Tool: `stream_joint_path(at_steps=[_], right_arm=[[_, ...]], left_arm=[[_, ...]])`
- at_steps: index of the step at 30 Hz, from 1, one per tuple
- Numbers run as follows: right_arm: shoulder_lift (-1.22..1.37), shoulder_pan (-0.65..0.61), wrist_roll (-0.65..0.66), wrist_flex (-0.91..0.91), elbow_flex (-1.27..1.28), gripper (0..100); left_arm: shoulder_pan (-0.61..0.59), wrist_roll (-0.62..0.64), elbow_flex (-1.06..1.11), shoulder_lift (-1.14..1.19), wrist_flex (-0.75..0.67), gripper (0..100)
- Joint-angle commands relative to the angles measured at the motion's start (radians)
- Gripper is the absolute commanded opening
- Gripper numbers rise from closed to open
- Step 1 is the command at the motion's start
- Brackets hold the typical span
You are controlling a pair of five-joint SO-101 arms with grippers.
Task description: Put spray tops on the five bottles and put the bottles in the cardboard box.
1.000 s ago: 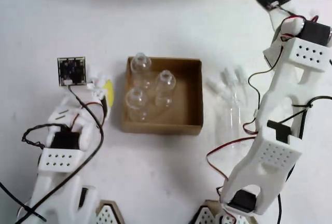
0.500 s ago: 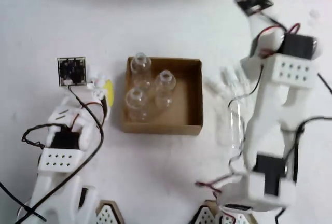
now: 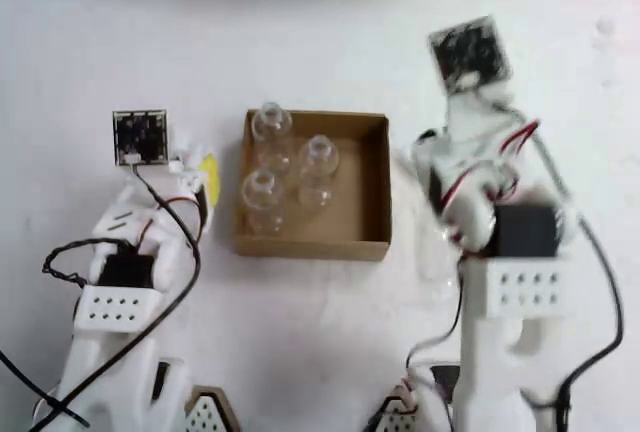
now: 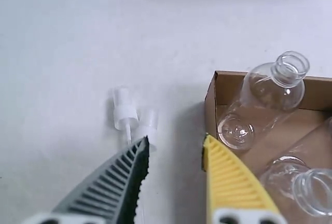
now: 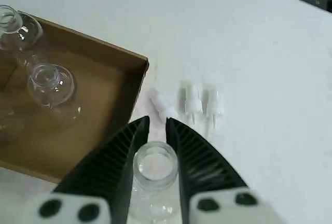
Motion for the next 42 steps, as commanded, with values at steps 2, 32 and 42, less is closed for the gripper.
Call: stream_joint_path(at_steps=[2, 32, 42], right_arm=[[-0.216, -0.068, -0.011, -0.173, 0.198, 1.5], [-0.189, -0.15, -0.104, -1.205, 0.707, 1.5], [0.194, -0.07, -0.33, -1.208, 0.433, 1.5]], left_arm=[[0.01, -0.009, -0.063, -0.027, 0.002, 16], [0.012, -0.009, -0.063, -0.027, 0.002, 16], [0.012, -0.009, -0.063, -0.027, 0.002, 16]])
